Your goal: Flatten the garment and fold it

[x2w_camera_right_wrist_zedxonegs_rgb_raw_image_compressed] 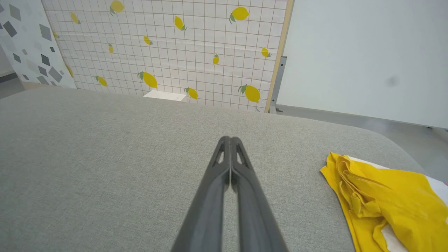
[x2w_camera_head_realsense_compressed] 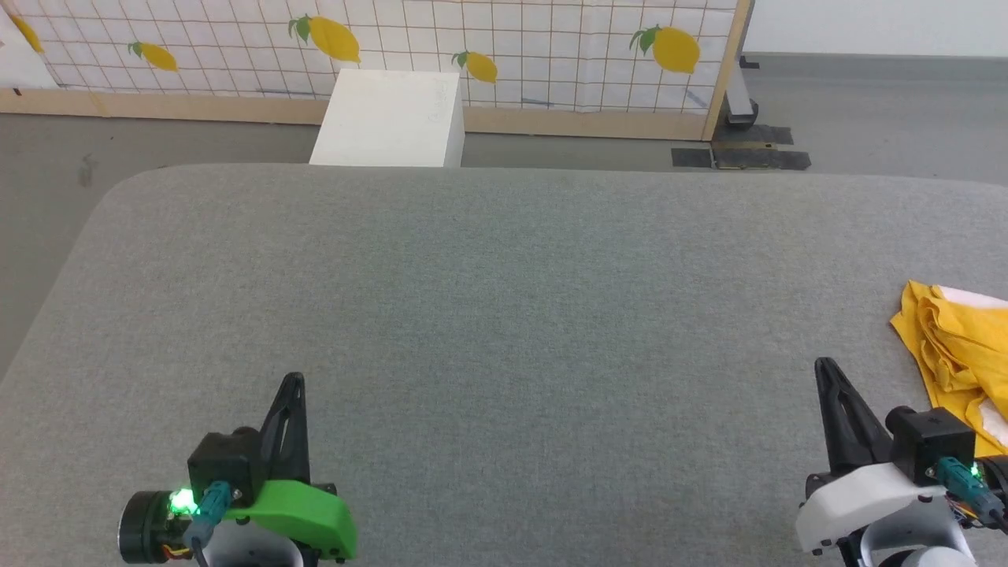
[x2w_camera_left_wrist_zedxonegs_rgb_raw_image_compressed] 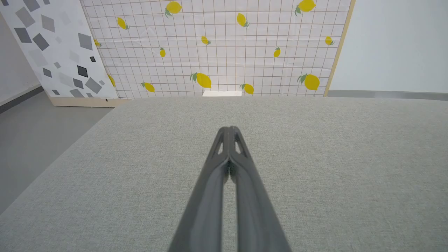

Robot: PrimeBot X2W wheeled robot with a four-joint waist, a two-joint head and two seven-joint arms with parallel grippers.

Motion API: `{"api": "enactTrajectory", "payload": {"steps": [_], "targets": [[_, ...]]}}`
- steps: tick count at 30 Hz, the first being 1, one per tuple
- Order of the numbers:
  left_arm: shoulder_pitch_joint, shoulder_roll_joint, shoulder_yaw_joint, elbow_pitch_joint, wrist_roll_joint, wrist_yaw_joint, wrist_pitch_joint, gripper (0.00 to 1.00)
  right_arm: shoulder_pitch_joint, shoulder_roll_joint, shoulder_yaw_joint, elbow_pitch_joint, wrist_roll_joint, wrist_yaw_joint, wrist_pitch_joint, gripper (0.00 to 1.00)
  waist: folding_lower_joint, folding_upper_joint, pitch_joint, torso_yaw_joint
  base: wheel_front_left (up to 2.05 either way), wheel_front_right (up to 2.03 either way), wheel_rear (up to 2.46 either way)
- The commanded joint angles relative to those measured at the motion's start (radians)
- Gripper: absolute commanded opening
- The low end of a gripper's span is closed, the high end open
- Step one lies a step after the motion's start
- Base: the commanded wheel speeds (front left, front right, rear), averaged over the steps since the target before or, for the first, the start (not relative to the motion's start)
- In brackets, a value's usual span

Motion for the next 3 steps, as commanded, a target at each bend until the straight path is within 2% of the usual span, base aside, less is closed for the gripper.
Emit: {"api": "enactTrajectory", "payload": {"steps": [1, 3], "targets": [[-0.022, -0.009, 0.007, 0.006, 0.016, -0.005, 0.005, 0.0, -0.021, 0.0, 0.008, -0.006, 0.008, -0.001, 0.004, 0.0, 0.0, 0.0, -0.001, -0.001, 0.0, 0.0, 0.0], [-0.024, -0.01, 0.008, 0.007, 0.019, -0.006, 0.009, 0.0, -0.022, 0.0, 0.013, -0.007, 0.009, -0.001, 0.007, 0.0, 0.0, 0.0, -0.002, -0.002, 0.0, 0.0, 0.0]]}}
